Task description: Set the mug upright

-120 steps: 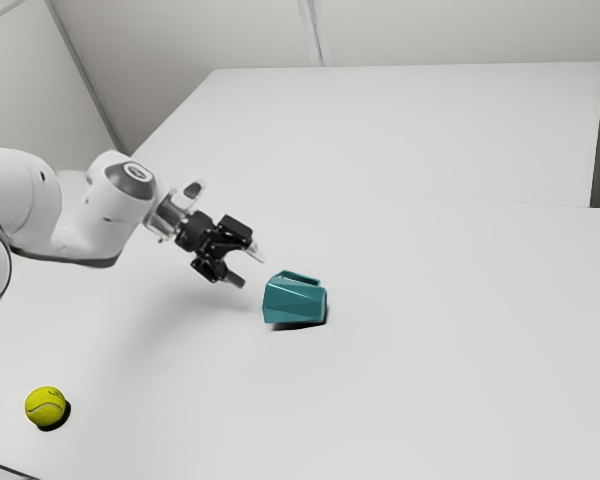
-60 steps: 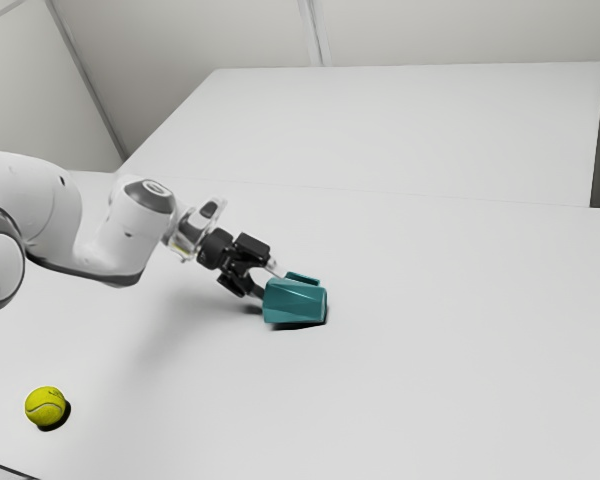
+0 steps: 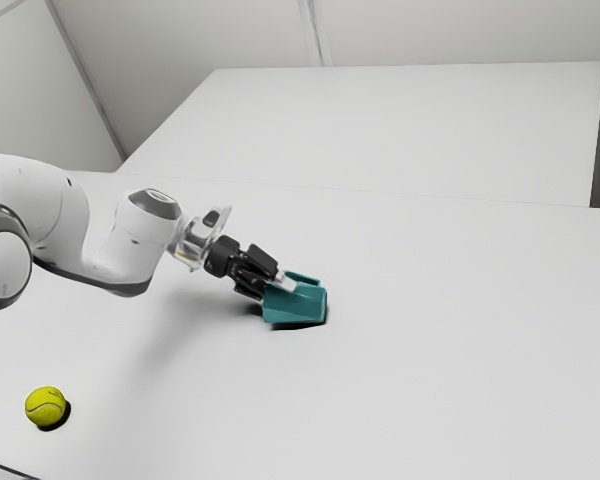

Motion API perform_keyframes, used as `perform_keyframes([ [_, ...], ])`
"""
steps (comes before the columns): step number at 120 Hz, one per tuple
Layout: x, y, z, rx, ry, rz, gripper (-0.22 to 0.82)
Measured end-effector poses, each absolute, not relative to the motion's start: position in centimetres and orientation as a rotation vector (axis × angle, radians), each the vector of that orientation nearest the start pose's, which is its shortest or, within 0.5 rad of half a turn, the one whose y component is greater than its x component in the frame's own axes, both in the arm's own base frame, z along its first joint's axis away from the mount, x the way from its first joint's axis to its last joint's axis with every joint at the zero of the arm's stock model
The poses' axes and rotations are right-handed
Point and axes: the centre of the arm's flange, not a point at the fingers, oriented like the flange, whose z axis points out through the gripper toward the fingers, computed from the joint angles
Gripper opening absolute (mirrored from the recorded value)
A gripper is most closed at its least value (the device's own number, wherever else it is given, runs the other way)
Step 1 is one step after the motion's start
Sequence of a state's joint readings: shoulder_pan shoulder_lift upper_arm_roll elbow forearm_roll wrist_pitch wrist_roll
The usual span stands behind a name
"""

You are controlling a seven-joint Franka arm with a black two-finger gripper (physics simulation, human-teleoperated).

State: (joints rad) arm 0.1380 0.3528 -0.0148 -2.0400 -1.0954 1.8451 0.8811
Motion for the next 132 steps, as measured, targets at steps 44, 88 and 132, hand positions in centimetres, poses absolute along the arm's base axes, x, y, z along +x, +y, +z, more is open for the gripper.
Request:
perform_keyframes([
  [44, 56.4, -0.1, 27.3, 2.079, -0.197, 0.073, -0.11],
  [88, 56.5, 0.2, 30.9, 2.131, -0.327, 0.135, -0.16],
  [132, 54.4, -2.3, 38.4, 2.657, -0.85, -0.025, -0.18],
])
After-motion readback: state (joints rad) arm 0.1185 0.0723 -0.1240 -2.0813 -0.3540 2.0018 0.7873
